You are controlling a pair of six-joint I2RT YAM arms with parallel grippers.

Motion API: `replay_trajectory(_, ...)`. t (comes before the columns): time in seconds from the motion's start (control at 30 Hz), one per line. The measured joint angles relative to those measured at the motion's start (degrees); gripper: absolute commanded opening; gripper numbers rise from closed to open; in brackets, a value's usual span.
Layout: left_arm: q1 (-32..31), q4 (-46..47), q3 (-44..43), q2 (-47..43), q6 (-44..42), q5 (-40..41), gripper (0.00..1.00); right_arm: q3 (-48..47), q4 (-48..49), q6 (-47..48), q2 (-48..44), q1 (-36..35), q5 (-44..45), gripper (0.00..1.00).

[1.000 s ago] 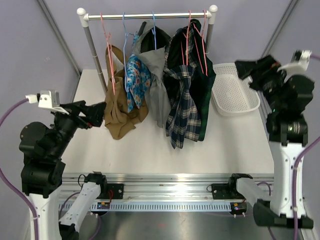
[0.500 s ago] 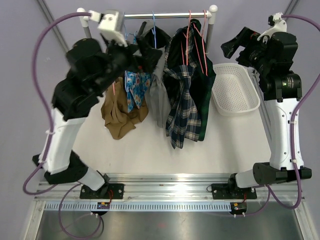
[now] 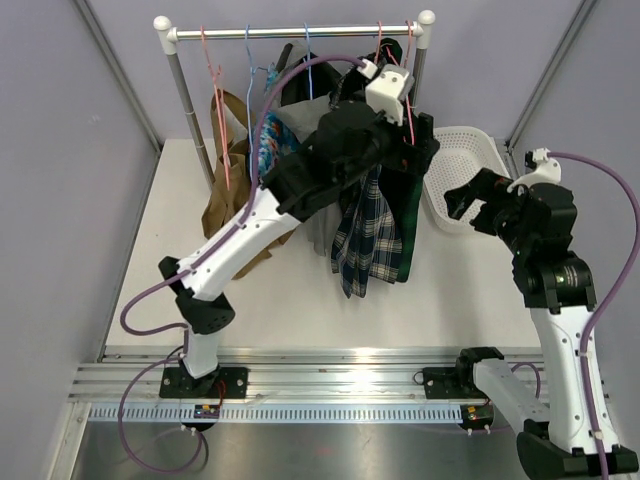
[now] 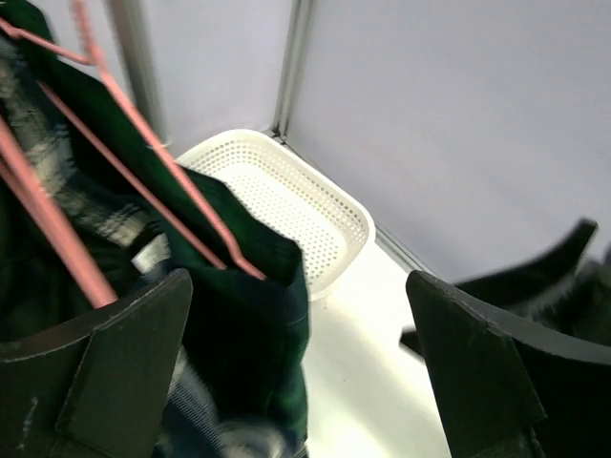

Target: Remove the skirt from the hanger

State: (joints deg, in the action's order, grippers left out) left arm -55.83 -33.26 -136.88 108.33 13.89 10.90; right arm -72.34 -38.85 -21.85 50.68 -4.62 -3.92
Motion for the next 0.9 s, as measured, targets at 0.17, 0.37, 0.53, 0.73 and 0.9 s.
replay_trajectory(0.17, -1.5, 5.2, 0.0, 3.7, 0.1, 3.7, 0.99, 4.3, -1.1, 0.3, -5.3, 0.0, 0.2, 0.99)
replay_trajectory(0.37, -1.2, 11.6, -0.8, 6.3, 1.0, 10.1, 0.99, 6.7, -1.8, 0.4, -8.9, 0.0, 0.4, 0.98)
replay_trajectory(0.53, -0.8, 15.8, -2.3, 10.8, 1.4, 13.9, 0.99, 8.3, -3.2, 0.4, -11.0, 0.0, 0.3, 0.98)
replay_trajectory(0.73, 0.5, 17.8, -2.3, 16.3, 2.7, 15.8, 0.96, 10.7, -4.3, 0.4, -12.9, 0.0, 0.2, 0.98)
replay_trajectory(0.9, 2.6, 18.0, -2.3, 17.9, 4.1, 16.4, 0.88, 13.6, -4.4, -0.1, -14.3, 0.0, 0.0, 0.98)
